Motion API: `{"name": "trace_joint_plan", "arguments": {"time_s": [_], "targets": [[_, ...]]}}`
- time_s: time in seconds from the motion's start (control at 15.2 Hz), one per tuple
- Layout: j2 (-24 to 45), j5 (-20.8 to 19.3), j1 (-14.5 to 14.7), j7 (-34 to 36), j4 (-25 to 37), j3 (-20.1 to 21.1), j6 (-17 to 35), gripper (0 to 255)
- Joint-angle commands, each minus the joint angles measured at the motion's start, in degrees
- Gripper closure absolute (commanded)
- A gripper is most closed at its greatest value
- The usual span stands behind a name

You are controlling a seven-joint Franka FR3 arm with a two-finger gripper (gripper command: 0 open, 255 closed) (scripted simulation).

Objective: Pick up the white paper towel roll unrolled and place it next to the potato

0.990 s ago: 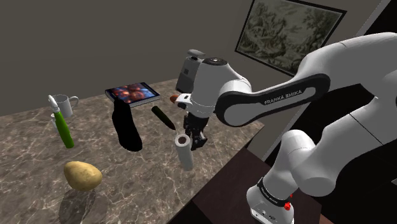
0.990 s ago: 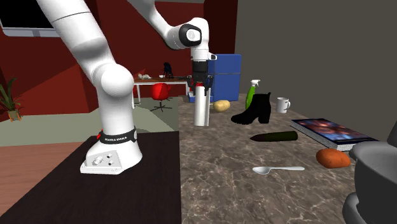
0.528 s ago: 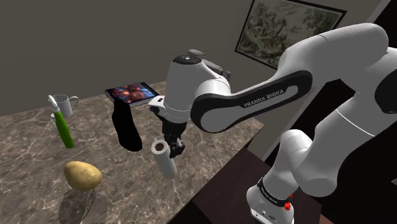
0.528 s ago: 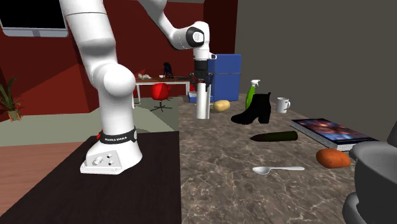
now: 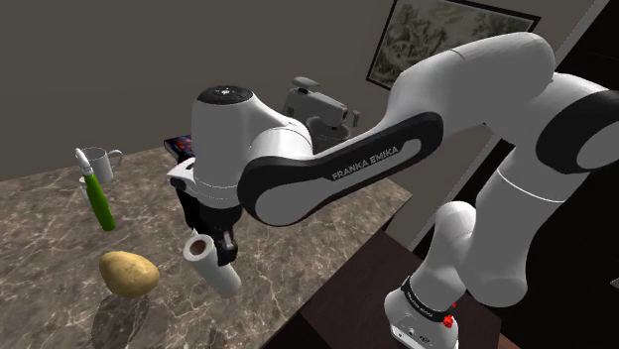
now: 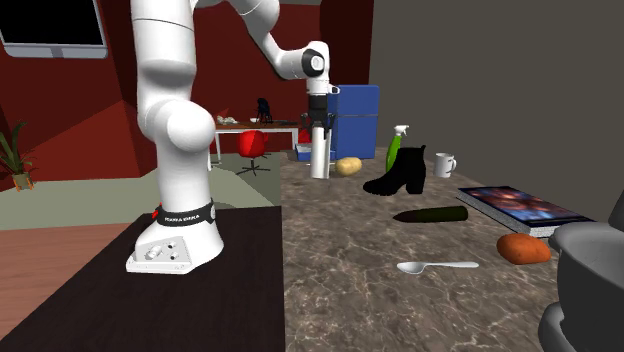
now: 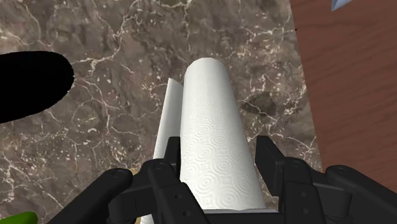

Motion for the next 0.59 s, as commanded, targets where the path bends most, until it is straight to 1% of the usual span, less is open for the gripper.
{"name": "trace_joint_plan", "arguments": {"time_s": [0.0,0.53], "targets": [[3.6,-0.6,1.0,2.0,4.3,0.7,-0.8,255],[19.1,-3.3,5.3,8.0,26.5,2.1,-7.7,255]]}}
